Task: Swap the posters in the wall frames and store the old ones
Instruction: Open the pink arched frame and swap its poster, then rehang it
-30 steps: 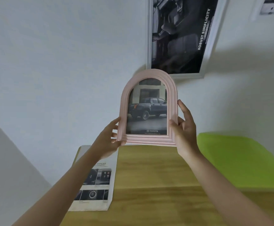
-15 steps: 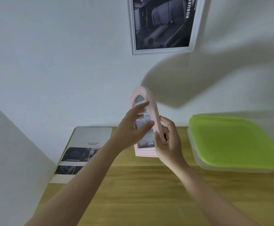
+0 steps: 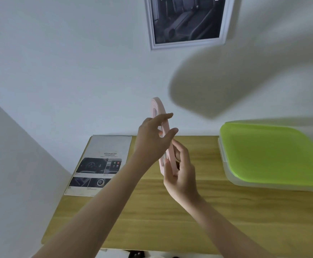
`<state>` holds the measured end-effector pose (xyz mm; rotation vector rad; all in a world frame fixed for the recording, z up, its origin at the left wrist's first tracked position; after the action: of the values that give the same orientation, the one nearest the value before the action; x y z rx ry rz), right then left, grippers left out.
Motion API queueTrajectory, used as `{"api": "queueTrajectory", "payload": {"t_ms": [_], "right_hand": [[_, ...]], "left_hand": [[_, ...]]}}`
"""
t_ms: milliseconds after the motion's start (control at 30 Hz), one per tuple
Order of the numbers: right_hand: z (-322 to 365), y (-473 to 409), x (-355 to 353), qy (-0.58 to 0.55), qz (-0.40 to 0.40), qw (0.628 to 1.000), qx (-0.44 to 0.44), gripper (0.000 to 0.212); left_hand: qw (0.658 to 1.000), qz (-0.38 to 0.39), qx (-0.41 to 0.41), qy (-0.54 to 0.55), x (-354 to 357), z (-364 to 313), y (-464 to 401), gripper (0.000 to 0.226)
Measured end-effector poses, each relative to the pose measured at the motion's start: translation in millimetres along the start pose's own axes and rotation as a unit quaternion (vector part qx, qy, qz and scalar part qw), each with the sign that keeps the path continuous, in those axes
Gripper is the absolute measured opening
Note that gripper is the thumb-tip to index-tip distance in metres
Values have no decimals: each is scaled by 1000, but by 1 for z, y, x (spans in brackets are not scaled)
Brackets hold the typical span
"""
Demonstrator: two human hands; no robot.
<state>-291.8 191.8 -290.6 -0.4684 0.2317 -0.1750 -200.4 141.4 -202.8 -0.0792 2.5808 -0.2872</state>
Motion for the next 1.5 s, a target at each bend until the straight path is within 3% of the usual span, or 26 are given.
{"api": "queueTrajectory", "payload": {"t_ms": [133,300,467,700,833,1200,1367,1500], "right_hand": [[3,1,-4,-5,4,1000,-20,42],[-11,4,-13,-4,20,1000,18,30],[-36,-1,-34,129,12,984,123,49],[-56,-2,-51,85,-42,978,188,51],[-72,6,-55,88,-85,969,217,55],[-110,57,-50,145,-32,920,363,64],[-122,81,-39,161,47,891,423,73],[-135,88,-37,210,83,879,420,77]], "left_hand": [[999,-28,-20,18,-9,5,2,38],[996,-68,-56,28,-25,18,3,32],[992,-61,-66,87,-43,33,5,37],[983,-29,-70,168,-43,66,14,34],[983,-32,-78,162,-26,88,30,38],[961,160,-223,40,34,174,121,80],[948,193,-253,3,41,206,130,79],[941,198,-273,-38,45,223,136,86]]}}
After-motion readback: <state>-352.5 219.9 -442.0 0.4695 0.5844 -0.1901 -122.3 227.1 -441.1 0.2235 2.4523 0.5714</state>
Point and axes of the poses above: each hand's wrist, its own y-axis away from the middle knuckle, its own x-axis out of the palm, z = x × y, the point moved 2 cm from there along -y, towards the middle knuckle
